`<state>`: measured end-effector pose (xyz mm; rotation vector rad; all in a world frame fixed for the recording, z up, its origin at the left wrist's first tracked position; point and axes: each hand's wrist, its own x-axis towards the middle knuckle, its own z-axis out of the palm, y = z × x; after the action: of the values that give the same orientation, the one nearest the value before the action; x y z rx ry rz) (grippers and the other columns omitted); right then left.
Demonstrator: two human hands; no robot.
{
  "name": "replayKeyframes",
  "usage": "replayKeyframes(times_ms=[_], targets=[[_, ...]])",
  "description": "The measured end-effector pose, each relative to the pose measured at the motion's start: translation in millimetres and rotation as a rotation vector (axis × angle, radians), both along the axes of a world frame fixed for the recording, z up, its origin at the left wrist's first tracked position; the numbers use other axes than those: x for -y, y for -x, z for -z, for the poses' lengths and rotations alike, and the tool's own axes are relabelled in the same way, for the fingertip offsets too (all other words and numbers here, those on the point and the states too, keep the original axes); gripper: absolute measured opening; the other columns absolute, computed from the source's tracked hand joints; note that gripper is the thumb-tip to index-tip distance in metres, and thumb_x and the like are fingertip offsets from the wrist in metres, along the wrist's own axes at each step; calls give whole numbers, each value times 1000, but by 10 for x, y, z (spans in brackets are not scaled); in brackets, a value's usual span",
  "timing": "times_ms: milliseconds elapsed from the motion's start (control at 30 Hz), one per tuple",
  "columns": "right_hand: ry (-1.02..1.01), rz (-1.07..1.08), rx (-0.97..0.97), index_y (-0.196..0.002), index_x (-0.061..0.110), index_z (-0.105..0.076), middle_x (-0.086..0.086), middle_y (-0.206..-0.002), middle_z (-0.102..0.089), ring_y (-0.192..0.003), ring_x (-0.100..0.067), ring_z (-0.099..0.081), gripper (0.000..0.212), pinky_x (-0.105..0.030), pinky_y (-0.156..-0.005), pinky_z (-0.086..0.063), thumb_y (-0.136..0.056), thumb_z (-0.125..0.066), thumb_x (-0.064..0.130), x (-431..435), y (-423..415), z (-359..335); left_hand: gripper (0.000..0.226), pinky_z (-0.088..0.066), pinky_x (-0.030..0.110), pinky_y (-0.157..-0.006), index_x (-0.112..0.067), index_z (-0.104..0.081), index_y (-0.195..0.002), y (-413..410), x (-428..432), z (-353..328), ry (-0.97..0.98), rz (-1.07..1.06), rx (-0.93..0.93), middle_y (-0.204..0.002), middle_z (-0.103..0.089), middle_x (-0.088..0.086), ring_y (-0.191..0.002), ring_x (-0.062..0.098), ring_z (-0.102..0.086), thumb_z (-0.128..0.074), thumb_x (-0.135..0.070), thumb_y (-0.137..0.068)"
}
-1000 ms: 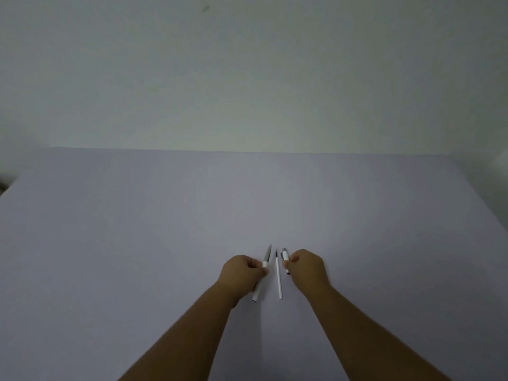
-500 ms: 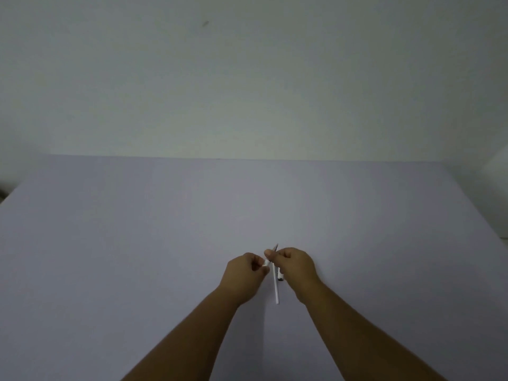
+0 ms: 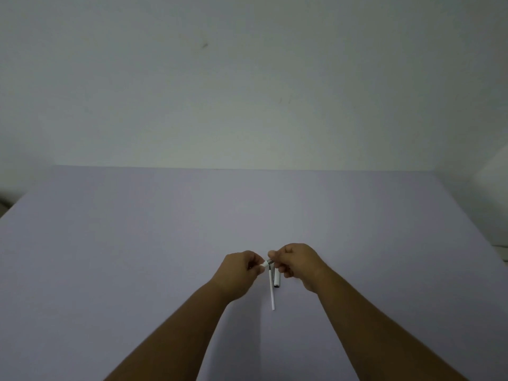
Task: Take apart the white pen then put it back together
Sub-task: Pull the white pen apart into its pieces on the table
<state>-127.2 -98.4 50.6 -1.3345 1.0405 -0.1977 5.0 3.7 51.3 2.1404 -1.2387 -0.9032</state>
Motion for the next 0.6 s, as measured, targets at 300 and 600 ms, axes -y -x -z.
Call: replayKeyframes(times_ms=[300,600], targets=[[57,-101,-46,-79,9,-64,-5,-74,-65,-64,-13,-59,14,-24,-62,-52,-87,-65,19,44,27,-38,21,-35,13,-58,-12,-67,-106,-46,2,-30,-7,91,118,-85,-59,-2,-75,12,-52,-53,-23,-95],[96,-142,-97,-76,13,-64,-3,-75,-66,-66,-13,-58,18,-24,-65,-51,-89,-63,26,57,25,-57,23,-35,17,-68,-11,-65,-111,-36,39,-52,-5,139,181,-101,-67,6,-79,11,-51,-51,-22,-97]])
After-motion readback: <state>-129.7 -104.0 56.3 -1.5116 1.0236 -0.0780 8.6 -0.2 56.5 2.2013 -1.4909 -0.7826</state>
